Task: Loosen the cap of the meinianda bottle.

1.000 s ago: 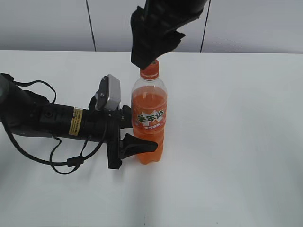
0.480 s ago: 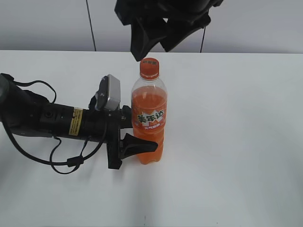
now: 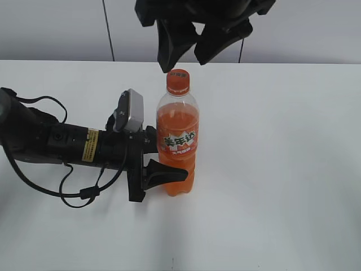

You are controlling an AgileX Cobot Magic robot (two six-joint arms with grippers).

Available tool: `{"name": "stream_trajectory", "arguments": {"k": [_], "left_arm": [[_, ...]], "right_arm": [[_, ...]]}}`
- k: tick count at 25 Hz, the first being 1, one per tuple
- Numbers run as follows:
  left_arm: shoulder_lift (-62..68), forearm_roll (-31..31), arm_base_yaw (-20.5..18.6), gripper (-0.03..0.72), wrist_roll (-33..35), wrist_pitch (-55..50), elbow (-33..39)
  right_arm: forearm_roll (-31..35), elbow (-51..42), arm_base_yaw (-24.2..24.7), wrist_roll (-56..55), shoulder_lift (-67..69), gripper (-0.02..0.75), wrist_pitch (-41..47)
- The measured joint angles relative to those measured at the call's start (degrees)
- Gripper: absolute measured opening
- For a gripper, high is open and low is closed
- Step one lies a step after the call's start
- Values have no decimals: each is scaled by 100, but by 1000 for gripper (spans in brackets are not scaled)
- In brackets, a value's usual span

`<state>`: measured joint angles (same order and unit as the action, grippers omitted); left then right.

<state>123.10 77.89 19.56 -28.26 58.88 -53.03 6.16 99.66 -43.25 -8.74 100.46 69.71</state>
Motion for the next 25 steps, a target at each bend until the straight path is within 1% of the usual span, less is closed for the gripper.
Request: {"name": "stream_trajectory", "arguments": {"k": [18,25], "left_arm": [[0,0,0,411,0,0,0],[0,0,0,411,0,0,0]], "right_arm": [[-96,0,0,130,380,441,-183],[-350,0,0,182,419,440,-80]]}}
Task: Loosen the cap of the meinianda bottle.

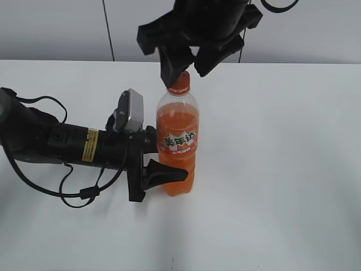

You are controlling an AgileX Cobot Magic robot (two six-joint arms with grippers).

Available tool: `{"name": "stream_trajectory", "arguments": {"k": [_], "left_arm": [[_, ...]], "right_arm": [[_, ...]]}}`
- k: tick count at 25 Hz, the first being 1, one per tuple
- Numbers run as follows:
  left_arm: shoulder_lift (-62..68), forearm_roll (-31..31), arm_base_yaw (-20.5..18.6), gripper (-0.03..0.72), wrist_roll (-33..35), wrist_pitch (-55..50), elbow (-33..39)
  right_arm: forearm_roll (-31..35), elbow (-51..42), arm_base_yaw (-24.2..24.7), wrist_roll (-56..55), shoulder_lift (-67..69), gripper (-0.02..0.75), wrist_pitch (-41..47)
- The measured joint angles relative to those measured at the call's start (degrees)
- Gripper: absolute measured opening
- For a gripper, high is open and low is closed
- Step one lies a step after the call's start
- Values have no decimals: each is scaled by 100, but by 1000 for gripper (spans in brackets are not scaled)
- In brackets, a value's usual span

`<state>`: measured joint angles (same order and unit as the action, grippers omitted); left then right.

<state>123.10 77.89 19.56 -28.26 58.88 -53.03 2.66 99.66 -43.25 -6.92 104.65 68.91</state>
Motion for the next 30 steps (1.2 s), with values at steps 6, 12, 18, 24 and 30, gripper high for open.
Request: {"name": "stream_trajectory", "arguments": {"k": [6,12,18,24,30], "left_arm": [[0,0,0,411,0,0,0],[0,0,0,410,0,0,0],[0,-4,0,410,0,0,0],[0,-11,0,410,0,-5,0],[0,-5,0,410,0,-5,0]], "right_arm": [[119,0,0,209,48,440,16],[133,0,0,338,48,438,13],[138,0,0,376,48,288,13],[138,0,0,1009,48,271,18],[148,0,0,2980,48,271,29]]}}
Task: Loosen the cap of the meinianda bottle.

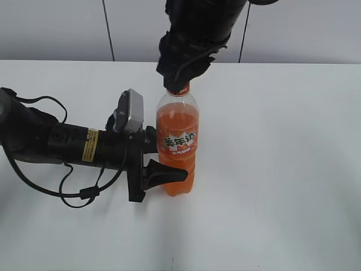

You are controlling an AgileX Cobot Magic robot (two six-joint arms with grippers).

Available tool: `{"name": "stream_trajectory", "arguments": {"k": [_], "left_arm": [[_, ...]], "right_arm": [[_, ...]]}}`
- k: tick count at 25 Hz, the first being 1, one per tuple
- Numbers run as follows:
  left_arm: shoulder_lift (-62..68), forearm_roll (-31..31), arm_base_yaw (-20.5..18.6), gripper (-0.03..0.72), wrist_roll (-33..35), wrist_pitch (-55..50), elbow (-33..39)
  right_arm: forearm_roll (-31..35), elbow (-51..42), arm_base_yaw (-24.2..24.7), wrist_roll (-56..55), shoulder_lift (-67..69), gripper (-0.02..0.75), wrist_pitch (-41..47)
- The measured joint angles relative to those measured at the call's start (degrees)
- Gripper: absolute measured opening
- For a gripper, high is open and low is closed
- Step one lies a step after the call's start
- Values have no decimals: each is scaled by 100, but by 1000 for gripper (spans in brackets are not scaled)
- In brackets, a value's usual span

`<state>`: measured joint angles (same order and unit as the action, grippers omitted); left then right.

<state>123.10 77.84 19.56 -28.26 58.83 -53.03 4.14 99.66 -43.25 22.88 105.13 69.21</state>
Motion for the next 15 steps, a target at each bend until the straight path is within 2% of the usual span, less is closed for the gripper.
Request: {"name": "stream_trajectory", "arguments": {"k": [7,15], "left_arm": [[0,0,0,410,0,0,0],[0,0,0,410,0,0,0]], "right_arm": [[-9,16,0,2295,0,271,8],[-28,17,0,4124,0,271,13]]}}
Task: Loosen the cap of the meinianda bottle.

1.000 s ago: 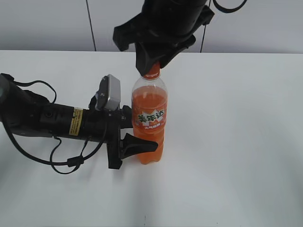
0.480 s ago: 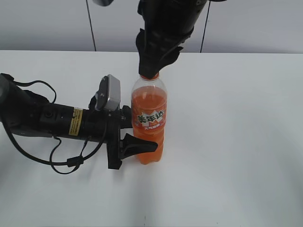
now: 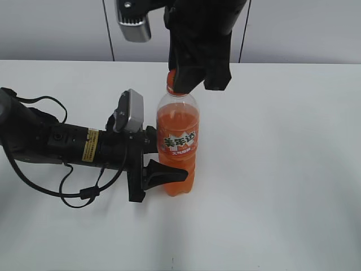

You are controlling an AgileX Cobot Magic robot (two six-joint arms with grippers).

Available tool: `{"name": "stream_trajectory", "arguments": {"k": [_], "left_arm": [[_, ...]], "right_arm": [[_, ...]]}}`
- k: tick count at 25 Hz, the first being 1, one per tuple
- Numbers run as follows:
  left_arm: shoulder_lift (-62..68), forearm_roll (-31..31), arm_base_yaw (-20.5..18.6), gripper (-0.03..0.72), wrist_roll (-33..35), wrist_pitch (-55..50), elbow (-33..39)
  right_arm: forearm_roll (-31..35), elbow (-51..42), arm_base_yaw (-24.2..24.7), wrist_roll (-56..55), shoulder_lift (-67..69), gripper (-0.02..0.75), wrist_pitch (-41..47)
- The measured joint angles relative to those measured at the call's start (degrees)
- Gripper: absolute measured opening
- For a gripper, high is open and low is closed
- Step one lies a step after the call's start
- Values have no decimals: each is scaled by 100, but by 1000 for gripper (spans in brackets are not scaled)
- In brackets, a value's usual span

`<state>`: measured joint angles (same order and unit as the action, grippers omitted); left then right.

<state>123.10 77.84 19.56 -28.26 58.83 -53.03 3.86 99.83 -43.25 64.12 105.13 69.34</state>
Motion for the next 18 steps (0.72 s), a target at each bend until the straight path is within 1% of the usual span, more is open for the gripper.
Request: {"name": "stream_trajectory", "arguments": {"k": [2,5,18], "left_arm": [[0,0,0,410,0,0,0],[0,0,0,410,0,0,0],[0,0,7,410,6,-10,0]], "right_arm": [[-5,0,0,395,0,271,0],[-10,0,0,709,0,271,0],[-40,-5,0,950,-64,271,47]]}}
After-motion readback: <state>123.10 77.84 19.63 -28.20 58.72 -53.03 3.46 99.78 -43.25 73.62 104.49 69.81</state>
